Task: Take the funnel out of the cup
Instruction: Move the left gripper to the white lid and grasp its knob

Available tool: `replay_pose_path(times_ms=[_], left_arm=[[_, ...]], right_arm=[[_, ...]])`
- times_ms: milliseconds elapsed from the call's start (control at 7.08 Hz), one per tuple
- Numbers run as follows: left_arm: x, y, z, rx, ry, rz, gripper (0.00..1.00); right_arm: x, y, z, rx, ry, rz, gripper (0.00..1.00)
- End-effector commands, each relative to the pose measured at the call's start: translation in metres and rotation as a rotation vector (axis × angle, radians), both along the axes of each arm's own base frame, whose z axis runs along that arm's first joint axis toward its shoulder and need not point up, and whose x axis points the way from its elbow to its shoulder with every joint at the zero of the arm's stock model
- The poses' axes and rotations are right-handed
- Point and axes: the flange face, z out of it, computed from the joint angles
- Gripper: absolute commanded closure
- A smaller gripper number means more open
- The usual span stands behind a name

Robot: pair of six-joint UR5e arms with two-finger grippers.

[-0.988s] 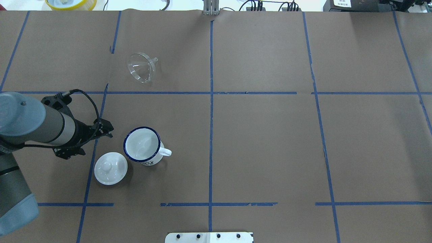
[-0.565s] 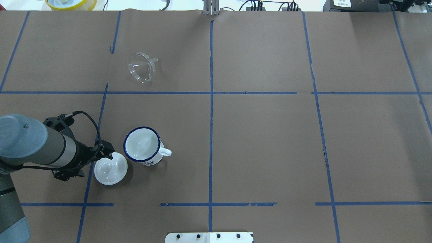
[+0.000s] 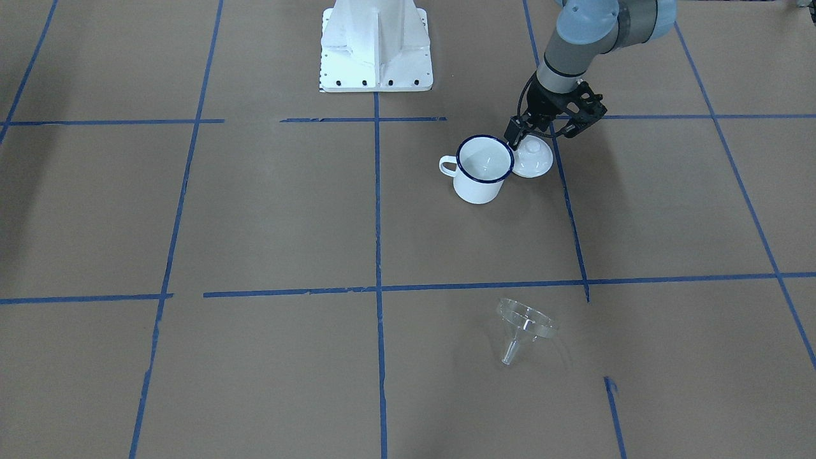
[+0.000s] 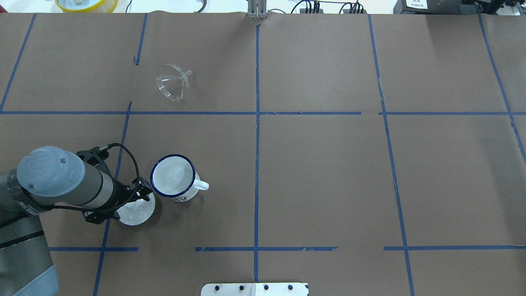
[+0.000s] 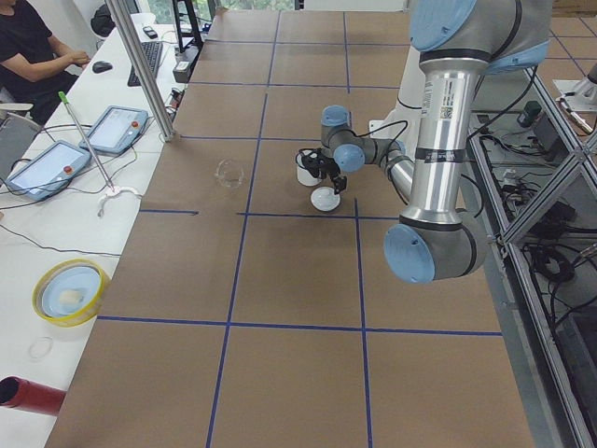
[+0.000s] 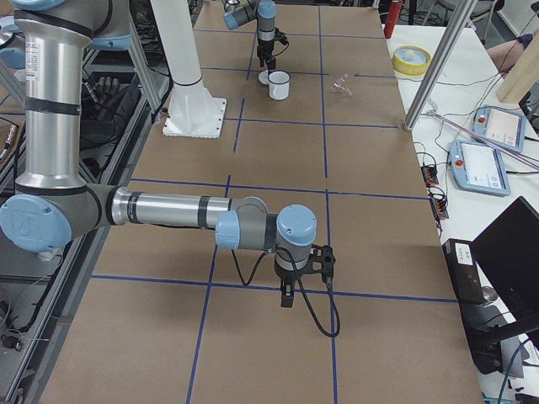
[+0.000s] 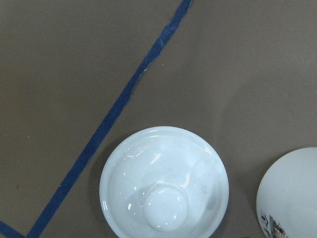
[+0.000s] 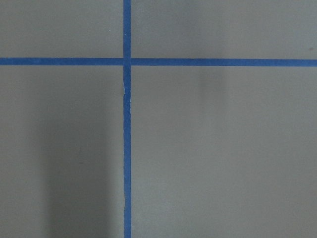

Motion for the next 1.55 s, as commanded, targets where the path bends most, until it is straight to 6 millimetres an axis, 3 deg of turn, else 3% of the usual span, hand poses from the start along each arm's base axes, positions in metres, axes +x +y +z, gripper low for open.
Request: replay_pose_path(times_ms=[0, 282, 706, 847, 988, 1129, 1271, 1412], left_arm=[[0.001, -0.003, 0.006, -0.003, -0.01, -0.004, 0.26], [0.001, -0.004, 0.006, 0.0, -0.011, -0.003, 0.33], [0.001, -0.005, 0.008, 0.001, -0.014, -0.004, 0.36], [0.0, -0.005, 0.007, 0.002, -0.012, -0.004, 0.55], [0.001, -0.005, 0.008, 0.002, -0.014, -0.003, 0.82], [0.0, -0.005, 0.007, 0.005, -0.011, -0.005, 1.0], [-0.005, -0.009, 0.003, 0.007, -0.007, -0.016, 1.0], [-0.03, -0.028, -0.007, 0.01, -0.001, -0.072, 1.0]], right_arm=[[0.0, 0.0, 0.0, 0.0, 0.0, 0.0, 0.0], [0.0, 0.0, 0.0, 0.0, 0.0, 0.0, 0.0], [0.0, 0.0, 0.0, 0.0, 0.0, 0.0, 0.0], [0.0, 0.0, 0.001, -0.001, 0.0, 0.0, 0.0], [0.0, 0.0, 0.0, 0.0, 0.0, 0.0, 0.0], [0.0, 0.0, 0.0, 0.0, 0.0, 0.0, 0.0], [0.0, 0.0, 0.001, -0.001, 0.0, 0.0, 0.0], [0.0, 0.0, 0.001, -0.001, 0.0, 0.0, 0.0]])
